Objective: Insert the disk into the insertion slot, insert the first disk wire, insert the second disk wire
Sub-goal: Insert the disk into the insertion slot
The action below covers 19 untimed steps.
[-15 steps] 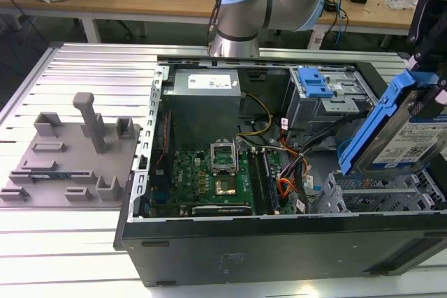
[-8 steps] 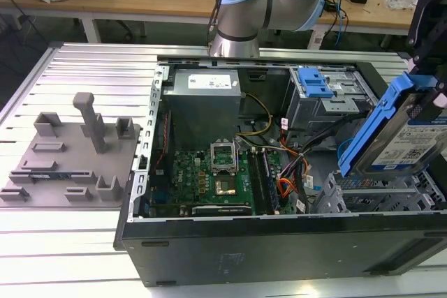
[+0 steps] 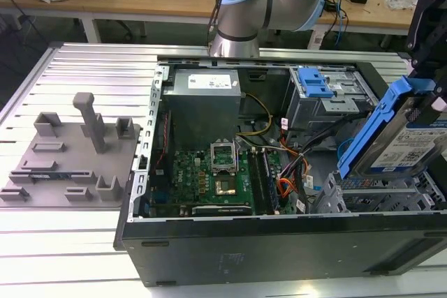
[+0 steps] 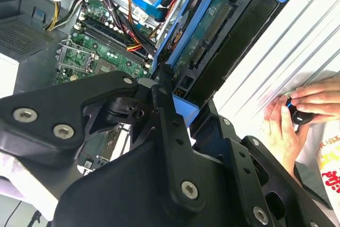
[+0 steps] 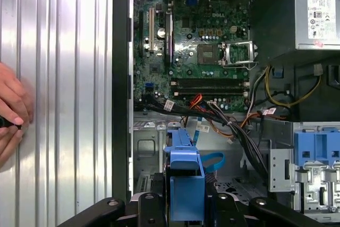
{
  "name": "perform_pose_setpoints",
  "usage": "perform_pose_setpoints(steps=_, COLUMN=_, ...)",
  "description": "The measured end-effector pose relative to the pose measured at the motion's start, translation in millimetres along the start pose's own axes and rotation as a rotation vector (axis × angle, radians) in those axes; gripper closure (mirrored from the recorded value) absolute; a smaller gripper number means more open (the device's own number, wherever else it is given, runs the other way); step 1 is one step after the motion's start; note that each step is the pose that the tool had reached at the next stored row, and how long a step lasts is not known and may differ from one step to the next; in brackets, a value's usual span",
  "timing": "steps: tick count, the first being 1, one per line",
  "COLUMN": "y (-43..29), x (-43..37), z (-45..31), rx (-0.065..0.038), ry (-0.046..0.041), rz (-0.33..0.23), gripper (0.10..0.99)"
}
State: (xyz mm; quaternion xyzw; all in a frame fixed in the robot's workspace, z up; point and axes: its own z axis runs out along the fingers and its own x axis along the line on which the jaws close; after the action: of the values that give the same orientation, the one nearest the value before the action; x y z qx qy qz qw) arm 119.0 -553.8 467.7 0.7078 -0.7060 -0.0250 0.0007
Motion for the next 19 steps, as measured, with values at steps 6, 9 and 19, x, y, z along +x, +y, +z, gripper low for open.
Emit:
perform_pose_setpoints(steps=6, y=-1.8, x=0.2, z=4.6, rx=-0.004, ry=-0.0003, rz=0.009, gripper=0.722)
perform_pose_setpoints(steps=9, y=-3.0, x=0.2, z=6.1, rx=-0.006, ry=-0.0004, rz=0.011, gripper=0.722)
perform_pose_setpoints(steps=19, y=-4.6, x=0.4, z=11.4, rx=-0.007, ry=-0.0004, rz=0.012, gripper=0.722)
